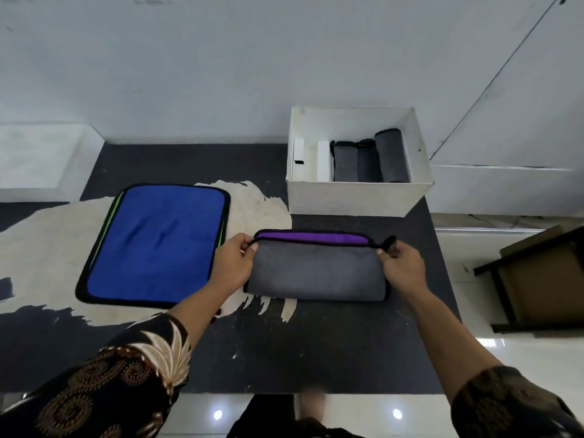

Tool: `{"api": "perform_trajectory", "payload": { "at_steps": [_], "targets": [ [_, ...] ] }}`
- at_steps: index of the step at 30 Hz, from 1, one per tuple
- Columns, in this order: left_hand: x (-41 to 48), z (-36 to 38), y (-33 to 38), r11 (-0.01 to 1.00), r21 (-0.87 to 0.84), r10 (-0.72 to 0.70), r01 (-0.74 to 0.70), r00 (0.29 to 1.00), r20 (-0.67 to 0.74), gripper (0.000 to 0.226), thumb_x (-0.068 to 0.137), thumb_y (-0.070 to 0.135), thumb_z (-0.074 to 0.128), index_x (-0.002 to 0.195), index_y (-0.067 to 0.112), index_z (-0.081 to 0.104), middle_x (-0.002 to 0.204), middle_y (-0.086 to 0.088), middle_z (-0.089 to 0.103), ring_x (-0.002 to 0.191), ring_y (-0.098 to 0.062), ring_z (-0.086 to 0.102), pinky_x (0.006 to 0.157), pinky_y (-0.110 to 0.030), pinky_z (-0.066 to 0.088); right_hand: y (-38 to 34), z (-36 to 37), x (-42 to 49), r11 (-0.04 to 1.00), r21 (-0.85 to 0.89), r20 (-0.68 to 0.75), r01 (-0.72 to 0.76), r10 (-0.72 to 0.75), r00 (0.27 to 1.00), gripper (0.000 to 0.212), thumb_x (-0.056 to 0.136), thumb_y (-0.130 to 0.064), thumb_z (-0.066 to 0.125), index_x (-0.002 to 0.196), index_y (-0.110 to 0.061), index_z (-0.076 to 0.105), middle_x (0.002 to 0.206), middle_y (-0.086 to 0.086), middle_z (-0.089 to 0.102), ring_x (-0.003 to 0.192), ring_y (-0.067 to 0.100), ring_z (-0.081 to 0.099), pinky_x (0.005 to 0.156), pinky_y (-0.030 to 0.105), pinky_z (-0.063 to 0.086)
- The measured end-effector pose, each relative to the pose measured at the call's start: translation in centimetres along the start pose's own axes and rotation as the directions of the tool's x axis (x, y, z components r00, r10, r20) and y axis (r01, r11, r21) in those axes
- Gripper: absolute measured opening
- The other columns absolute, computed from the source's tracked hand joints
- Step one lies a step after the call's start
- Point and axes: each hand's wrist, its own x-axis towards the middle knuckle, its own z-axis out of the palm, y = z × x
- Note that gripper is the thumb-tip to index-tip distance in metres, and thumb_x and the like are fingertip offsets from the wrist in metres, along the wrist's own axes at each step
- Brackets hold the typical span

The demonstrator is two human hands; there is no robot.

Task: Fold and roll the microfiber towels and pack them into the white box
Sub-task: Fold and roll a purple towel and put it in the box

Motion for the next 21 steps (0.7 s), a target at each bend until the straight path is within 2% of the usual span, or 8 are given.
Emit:
{"api": "perform_trajectory", "payload": {
  "at_steps": [4,7,13,17,21],
  "targets": [
    [2.3,0.8,0.1,0.998,0.022,-0.062,0.061,0.996,0.065,0.022,0.097,0.023,0.057,0.113,0.009,0.064,0.098,-0.002,0.066,0.09,-0.016,0.059,0.074,-0.023,0.043,-0.8,0.6,1.2,0.999,-0.02,-0.008,-0.033,0.033,0.999,0.014,0.093,-0.025,0.062,0.095,-0.012,0.066,0.094,0.008,0.068,0.092,0.028,0.062,0.078,0.037,0.048],
    [3.4,1.2,-0.2,0.989,0.092,-0.13,0.118,0.983,0.133,0.027,0.097,0.022,0.058,0.118,0.007,0.062,0.102,-0.005,0.065,0.093,-0.018,0.058,0.083,-0.028,0.045,-0.6,1.2,1.8,0.995,-0.077,0.024,-0.065,0.067,0.997,0.017,0.093,-0.025,0.063,0.088,-0.009,0.064,0.089,0.01,0.067,0.091,0.031,0.061,0.072,0.032,0.042],
    [4.6,1.3,-0.3,0.976,0.108,-0.201,0.187,0.969,0.144,0.014,0.098,0.021,0.052,0.108,0.012,0.059,0.087,0.001,0.059,0.079,-0.013,0.055,0.065,-0.027,0.042,-1.5,1.7,2.5,0.996,-0.072,-0.043,-0.046,0.043,0.998,0.018,0.093,-0.023,0.063,0.087,-0.007,0.061,0.082,0.009,0.065,0.082,0.027,0.059,0.069,0.031,0.039],
    [5.2,1.2,-0.2,0.962,0.162,-0.248,0.219,0.95,0.19,0.011,0.096,0.019,0.052,0.098,0.011,0.06,0.088,-0.005,0.063,0.085,-0.022,0.061,0.075,-0.036,0.05,-1.7,2.2,3.0,0.993,-0.112,-0.04,-0.02,0.016,0.999,0.017,0.093,-0.024,0.064,0.083,-0.012,0.058,0.076,0.005,0.062,0.081,0.027,0.06,0.07,0.031,0.041],
    [5.4,1.0,0.0,0.961,0.154,-0.258,0.231,0.947,0.19,0.011,0.095,0.018,0.052,0.096,0.011,0.061,0.085,-0.005,0.062,0.083,-0.022,0.06,0.073,-0.035,0.048,-2.3,2.3,3.1,0.995,-0.096,-0.089,0.022,-0.03,0.996,0.015,0.095,-0.026,0.062,0.096,-0.011,0.06,0.083,0.001,0.061,0.082,0.022,0.057,0.073,0.029,0.04]
  ]
}}
